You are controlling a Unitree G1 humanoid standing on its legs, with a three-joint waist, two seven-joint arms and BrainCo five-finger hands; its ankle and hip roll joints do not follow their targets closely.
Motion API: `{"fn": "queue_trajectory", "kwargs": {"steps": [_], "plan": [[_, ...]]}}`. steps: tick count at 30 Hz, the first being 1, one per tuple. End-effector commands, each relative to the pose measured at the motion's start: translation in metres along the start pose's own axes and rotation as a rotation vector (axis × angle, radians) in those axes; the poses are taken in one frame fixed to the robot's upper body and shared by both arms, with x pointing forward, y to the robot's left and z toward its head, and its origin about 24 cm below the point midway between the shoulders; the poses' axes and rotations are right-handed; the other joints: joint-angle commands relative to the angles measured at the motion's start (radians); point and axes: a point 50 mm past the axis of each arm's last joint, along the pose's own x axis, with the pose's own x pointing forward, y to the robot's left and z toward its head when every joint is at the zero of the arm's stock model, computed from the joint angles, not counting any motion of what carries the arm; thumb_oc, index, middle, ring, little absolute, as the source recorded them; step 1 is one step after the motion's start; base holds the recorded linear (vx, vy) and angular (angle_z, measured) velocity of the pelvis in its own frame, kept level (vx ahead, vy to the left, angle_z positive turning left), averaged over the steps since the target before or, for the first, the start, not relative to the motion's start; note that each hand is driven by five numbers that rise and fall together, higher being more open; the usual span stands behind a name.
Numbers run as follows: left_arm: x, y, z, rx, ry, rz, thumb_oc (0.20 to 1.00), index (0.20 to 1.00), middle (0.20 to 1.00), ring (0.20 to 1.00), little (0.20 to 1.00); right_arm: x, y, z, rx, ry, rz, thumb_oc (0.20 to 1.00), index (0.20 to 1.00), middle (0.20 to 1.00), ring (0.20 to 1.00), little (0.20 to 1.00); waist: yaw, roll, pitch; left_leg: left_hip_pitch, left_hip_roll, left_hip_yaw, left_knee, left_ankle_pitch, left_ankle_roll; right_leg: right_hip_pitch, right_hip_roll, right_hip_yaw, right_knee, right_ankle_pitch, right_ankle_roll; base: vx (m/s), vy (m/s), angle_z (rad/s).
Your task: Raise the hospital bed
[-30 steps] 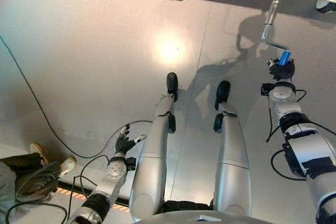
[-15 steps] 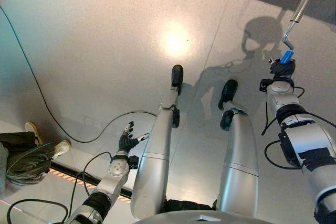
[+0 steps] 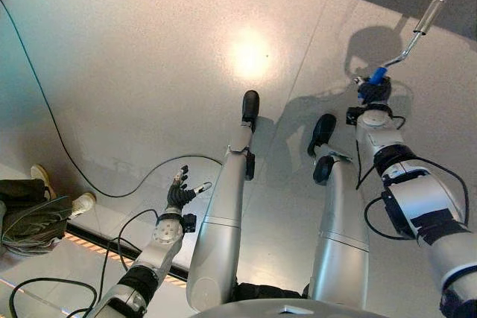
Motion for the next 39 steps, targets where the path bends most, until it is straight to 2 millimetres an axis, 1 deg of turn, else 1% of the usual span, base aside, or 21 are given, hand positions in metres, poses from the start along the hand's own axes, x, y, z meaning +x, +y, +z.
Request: {"fn": "queue_trajectory", "kwargs": {"steps": [1, 2, 3, 4, 6, 7, 8, 12, 13, 16, 17, 22, 23, 24, 27, 28, 31, 32, 33, 38, 39], "plan": [[-0.004, 0.001, -0.013, -0.027, 0.062, 0.035, 1.000, 1.000, 1.000, 1.000, 1.000, -0.024, 0.064, 0.070, 0.044, -0.338, 0.267, 0.200, 0.200, 0.200, 0.200, 0.200, -0.003, 0.062, -0.017, 0.006, -0.021, 0.037, 0.076, -0.070, 0.001, 0.018, 0.000, 0.063, -0.102, 0.135, 0.104, 0.00, 0.010, -0.05], [-0.004, 0.002, -0.014, -0.026, 0.066, 0.040, 1.000, 1.000, 1.000, 1.000, 1.000, -0.028, 0.068, 0.072, 0.053, -0.352, 0.285, 0.200, 0.200, 0.200, 0.200, 0.200, -0.007, 0.057, -0.017, 0.012, -0.019, 0.038, 0.074, -0.070, 0.001, 0.024, 0.002, 0.063, -0.105, 0.137, 0.104, 0.00, 0.016, -0.08], [-0.004, 0.002, -0.014, -0.022, 0.065, 0.039, 1.000, 1.000, 1.000, 1.000, 1.000, -0.039, 0.079, 0.081, 0.055, -0.416, 0.346, 0.200, 0.200, 0.200, 0.200, 0.200, -0.016, 0.047, -0.017, 0.031, -0.018, 0.039, 0.063, -0.066, 0.000, 0.044, 0.006, 0.062, -0.125, 0.142, 0.105, 0.00, 0.017, -0.08], [-0.005, 0.002, -0.015, -0.022, 0.065, 0.039, 1.000, 1.000, 1.000, 1.000, 1.000, -0.039, 0.079, 0.081, 0.055, -0.416, 0.346, 0.200, 0.200, 0.200, 0.200, 0.200, -0.016, 0.046, -0.017, 0.032, -0.018, 0.039, 0.062, -0.066, 0.000, 0.045, 0.005, 0.062, -0.125, 0.143, 0.105, -0.01, 0.012, -0.08], [-0.004, 0.006, -0.015, -0.013, 0.066, 0.045, 1.000, 1.000, 1.000, 1.000, 1.000, -0.055, 0.088, 0.094, 0.090, -0.503, 0.406, 0.200, 0.200, 0.200, 0.200, 0.200, -0.028, 0.037, -0.017, 0.063, -0.013, 0.043, 0.033, -0.057, -0.003, 0.076, 0.009, 0.059, -0.161, 0.152, 0.107, -0.02, 0.019, -0.04], [-0.004, 0.006, -0.015, -0.013, 0.066, 0.045, 1.000, 1.000, 1.000, 1.000, 1.000, -0.055, 0.088, 0.094, 0.090, -0.502, 0.406, 0.200, 0.200, 0.200, 0.200, 0.200, -0.028, 0.037, -0.017, 0.064, -0.013, 0.043, 0.033, -0.057, -0.003, 0.076, 0.009, 0.059, -0.161, 0.152, 0.107, -0.02, 0.008, -0.05], [-0.006, 0.008, -0.018, -0.009, 0.074, 0.048, 1.000, 1.000, 1.000, 1.000, 1.000, -0.064, 0.089, 0.105, 0.126, -0.563, 0.437, 0.200, 0.200, 0.200, 0.200, 0.200, -0.033, 0.033, -0.017, 0.084, -0.011, 0.044, 0.015, -0.052, -0.004, 0.093, 0.010, 0.056, -0.180, 0.159, 0.109, -0.01, -0.006, -0.07], [-0.009, 0.009, -0.025, 0.002, 0.103, 0.051, 1.000, 1.000, 1.000, 1.000, 1.000, -0.071, 0.088, 0.110, 0.146, -0.603, 0.458, 0.200, 0.200, 0.200, 0.200, 0.200, -0.040, 0.028, -0.017, 0.106, -0.008, 0.046, 0.005, -0.051, -0.004, 0.109, 0.015, 0.059, -0.189, 0.163, 0.110, -0.01, 0.002, -0.10], [-0.010, 0.012, -0.031, 0.016, 0.130, 0.056, 1.000, 1.000, 1.000, 1.000, 1.000, -0.078, 0.089, 0.113, 0.166, -0.635, 0.492, 0.200, 0.200, 0.200, 0.200, 0.200, -0.046, 0.021, -0.017, 0.121, -0.005, 0.049, 0.002, -0.052, -0.004, 0.122, 0.016, 0.058, -0.195, 0.164, 0.110, -0.01, 0.004, -0.05], [-0.015, 0.014, -0.043, 0.050, 0.183, 0.057, 1.000, 1.000, 1.000, 1.000, 1.000, -0.094, 0.083, 0.109, 0.225, -0.671, 0.545, 0.200, 0.200, 0.200, 0.200, 0.200, -0.064, 0.006, -0.017, 0.192, -0.002, 0.055, -0.019, -0.056, 0.001, 0.190, 0.024, 0.062, -0.220, 0.166, 0.110, 0.00, 0.000, 0.00], [-0.015, 0.013, -0.043, 0.050, 0.183, 0.057, 1.000, 1.000, 1.000, 1.000, 1.000, -0.094, 0.083, 0.109, 0.225, -0.671, 0.545, 0.200, 0.200, 0.200, 0.200, 0.200, -0.064, 0.006, -0.017, 0.193, -0.002, 0.055, -0.019, -0.056, 0.001, 0.191, 0.024, 0.062, -0.220, 0.166, 0.110, -0.02, 0.008, -0.06], [-0.017, 0.015, -0.049, 0.064, 0.208, 0.058, 1.000, 1.000, 1.000, 1.000, 1.000, -0.101, 0.064, 0.098, 0.306, -0.669, 0.526, 0.200, 0.200, 0.200, 0.200, 0.200, -0.085, -0.006, -0.017, 0.294, 0.002, 0.062, -0.067, -0.052, 0.001, 0.287, 0.028, 0.064, -0.273, 0.177, 0.116, -0.01, 0.002, -0.10], [-0.018, 0.016, -0.050, 0.061, 0.209, 0.061, 1.000, 1.000, 1.000, 1.000, 1.000, -0.102, 0.056, 0.090, 0.328, -0.657, 0.507, 0.200, 0.200, 0.200, 0.200, 0.200, -0.092, -0.009, -0.017, 0.327, 0.003, 0.063, -0.085, -0.049, 0.000, 0.323, 0.025, 0.060, -0.299, 0.183, 0.119, -0.01, -0.012, -0.09], [-0.018, 0.016, -0.050, 0.061, 0.210, 0.060, 1.000, 1.000, 1.000, 1.000, 1.000, -0.102, 0.055, 0.089, 0.328, -0.656, 0.507, 0.200, 0.200, 0.200, 0.200, 0.200, -0.092, -0.009, -0.017, 0.329, 0.003, 0.063, -0.086, -0.048, 0.000, 0.325, 0.025, 0.060, -0.300, 0.183, 0.119, -0.01, -0.012, -0.07], [-0.020, 0.016, -0.052, 0.049, 0.216, 0.064, 1.000, 1.000, 1.000, 1.000, 1.000, -0.100, 0.032, 0.085, 0.362, -0.669, 0.421, 0.200, 0.200, 0.200, 0.200, 0.200, -0.106, -0.011, -0.017, 0.387, 0.008, 0.072, -0.121, -0.042, -0.001, 0.375, 0.032, 0.065, -0.337, 0.196, 0.122, 0.00, 0.013, -0.06], [-0.020, 0.016, -0.052, 0.049, 0.217, 0.064, 1.000, 1.000, 1.000, 1.000, 1.000, -0.100, 0.032, 0.085, 0.362, -0.668, 0.421, 0.200, 0.200, 0.200, 0.200, 0.200, -0.105, -0.011, -0.017, 0.387, 0.008, 0.072, -0.121, -0.042, -0.001, 0.376, 0.032, 0.065, -0.337, 0.196, 0.122, 0.00, 0.017, -0.15], [-0.023, 0.015, -0.057, 0.052, 0.237, 0.064, 1.000, 1.000, 1.000, 1.000, 1.000, -0.099, 0.018, 0.078, 0.389, -0.659, 0.370, 0.200, 0.200, 0.200, 0.200, 0.200, -0.117, -0.013, -0.017, 0.421, 0.010, 0.077, -0.141, -0.040, -0.002, 0.404, 0.035, 0.070, -0.360, 0.202, 0.124, 0.00, 0.003, -0.06], [-0.025, 0.015, -0.060, 0.051, 0.247, 0.066, 1.000, 1.000, 1.000, 1.000, 1.000, -0.099, 0.009, 0.076, 0.397, -0.664, 0.337, 0.200, 0.200, 0.200, 0.200, 0.200, -0.124, -0.015, -0.017, 0.437, 0.012, 0.082, -0.149, -0.040, -0.002, 0.416, 0.037, 0.074, -0.370, 0.207, 0.125, 0.00, -0.006, -0.03], [-0.025, 0.015, -0.060, 0.051, 0.247, 0.066, 1.000, 1.000, 1.000, 1.000, 1.000, -0.099, 0.009, 0.076, 0.397, -0.664, 0.336, 0.200, 0.200, 0.200, 0.200, 0.200, -0.124, -0.015, -0.017, 0.438, 0.012, 0.082, -0.150, -0.040, -0.002, 0.417, 0.037, 0.074, -0.371, 0.208, 0.125, 0.00, -0.001, -0.04], [-0.029, 0.016, -0.063, 0.033, 0.254, 0.071, 1.000, 1.000, 1.000, 1.000, 1.000, -0.094, -0.016, 0.067, 0.425, -0.646, 0.220, 0.200, 0.200, 0.200, 0.200, 0.200, -0.135, -0.014, -0.017, 0.475, 0.020, 0.096, -0.175, -0.036, -0.003, 0.446, 0.043, 0.087, -0.403, 0.218, 0.130, 0.00, -0.011, -0.09], [-0.029, 0.016, -0.064, 0.033, 0.254, 0.071, 1.000, 1.000, 1.000, 1.000, 1.000, -0.094, -0.016, 0.066, 0.425, -0.645, 0.220, 0.200, 0.200, 0.200, 0.200, 0.200, -0.135, -0.014, -0.017, 0.476, 0.020, 0.096, -0.176, -0.036, -0.003, 0.447, 0.043, 0.088, -0.403, 0.218, 0.130, 0.00, -0.018, -0.05]]}}
